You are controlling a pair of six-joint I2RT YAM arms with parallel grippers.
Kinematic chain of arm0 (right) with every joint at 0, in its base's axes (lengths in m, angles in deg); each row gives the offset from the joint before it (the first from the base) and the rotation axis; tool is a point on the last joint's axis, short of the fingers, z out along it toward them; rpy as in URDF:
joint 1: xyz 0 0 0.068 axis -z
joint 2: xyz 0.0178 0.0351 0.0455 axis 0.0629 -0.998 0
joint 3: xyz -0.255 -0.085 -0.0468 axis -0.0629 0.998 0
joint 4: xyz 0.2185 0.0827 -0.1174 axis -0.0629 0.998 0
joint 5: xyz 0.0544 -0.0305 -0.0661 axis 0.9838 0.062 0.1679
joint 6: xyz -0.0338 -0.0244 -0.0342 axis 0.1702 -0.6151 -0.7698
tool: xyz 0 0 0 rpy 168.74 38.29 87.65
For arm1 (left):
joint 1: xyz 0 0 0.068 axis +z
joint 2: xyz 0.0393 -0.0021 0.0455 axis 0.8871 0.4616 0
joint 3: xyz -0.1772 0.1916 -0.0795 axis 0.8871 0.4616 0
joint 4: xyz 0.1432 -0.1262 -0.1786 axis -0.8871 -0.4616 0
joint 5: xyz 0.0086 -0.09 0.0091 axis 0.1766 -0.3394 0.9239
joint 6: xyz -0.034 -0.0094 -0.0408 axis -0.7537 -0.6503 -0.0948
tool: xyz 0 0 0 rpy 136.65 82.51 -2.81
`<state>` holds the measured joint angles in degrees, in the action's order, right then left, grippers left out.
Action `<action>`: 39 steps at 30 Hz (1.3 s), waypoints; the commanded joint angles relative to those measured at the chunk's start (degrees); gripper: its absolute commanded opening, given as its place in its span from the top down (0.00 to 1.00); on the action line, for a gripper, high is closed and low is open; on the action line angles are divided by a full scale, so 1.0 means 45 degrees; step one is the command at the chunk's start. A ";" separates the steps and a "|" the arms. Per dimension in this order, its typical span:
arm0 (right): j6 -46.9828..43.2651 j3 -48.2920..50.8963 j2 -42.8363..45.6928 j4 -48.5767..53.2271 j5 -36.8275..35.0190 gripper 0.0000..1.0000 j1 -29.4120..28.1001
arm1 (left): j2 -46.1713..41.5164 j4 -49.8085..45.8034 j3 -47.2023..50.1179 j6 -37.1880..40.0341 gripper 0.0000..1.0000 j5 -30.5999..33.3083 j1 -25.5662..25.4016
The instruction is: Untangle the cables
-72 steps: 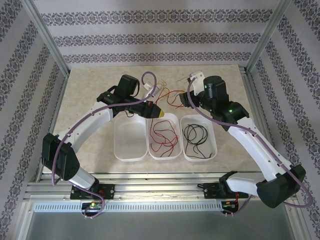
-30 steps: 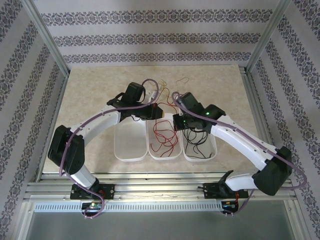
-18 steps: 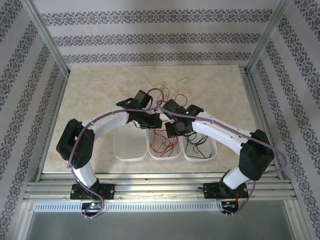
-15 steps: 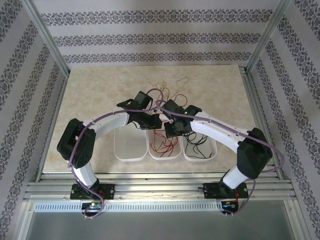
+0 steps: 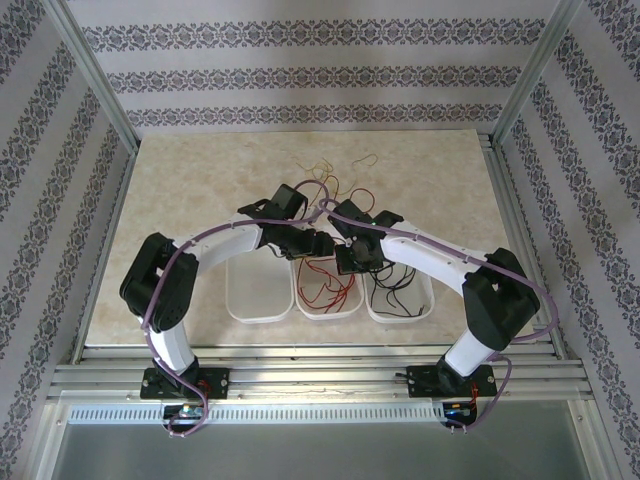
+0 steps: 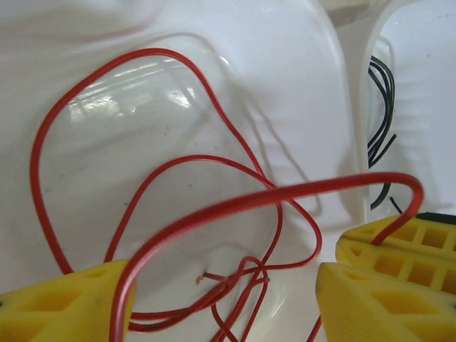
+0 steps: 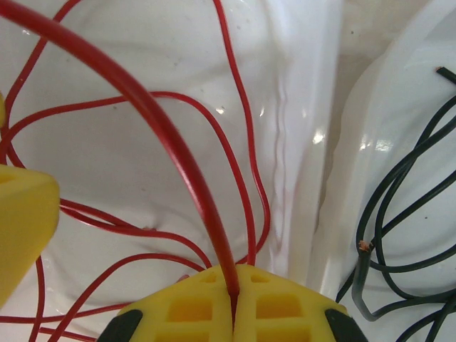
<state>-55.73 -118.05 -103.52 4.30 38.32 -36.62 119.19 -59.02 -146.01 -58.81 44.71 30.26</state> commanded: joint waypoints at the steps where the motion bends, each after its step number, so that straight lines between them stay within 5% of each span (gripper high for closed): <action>1: 0.0180 0.0095 -0.0124 0.0126 0.0154 1.00 0.0148 | -0.1034 0.0230 -0.0110 0.0088 0.21 0.0733 -0.0058; 11: 0.0146 -0.0324 0.0133 0.0694 -0.0084 1.00 0.0049 | -0.2491 0.1443 0.0291 -0.0491 0.16 0.1688 -0.0040; 19: 0.0507 -0.0642 -0.0371 0.0885 -0.0394 1.00 -0.0424 | -0.4320 0.1393 0.1462 -0.0707 0.04 0.4981 0.0193; 31: 0.0167 -0.2163 -0.2425 0.2042 -0.1903 1.00 -0.1103 | -0.4980 0.0453 0.2188 -0.0802 0.01 0.6502 0.1215; 39: -0.0051 -0.2579 -0.1853 0.2206 -0.2139 0.68 -0.1156 | -0.5208 0.0679 0.2220 -0.0669 0.01 0.6651 0.1478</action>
<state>-55.32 -128.17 -113.99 12.19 31.08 -41.30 97.62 -55.59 -135.93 -61.80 73.17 36.09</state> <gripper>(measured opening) 0.314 0.993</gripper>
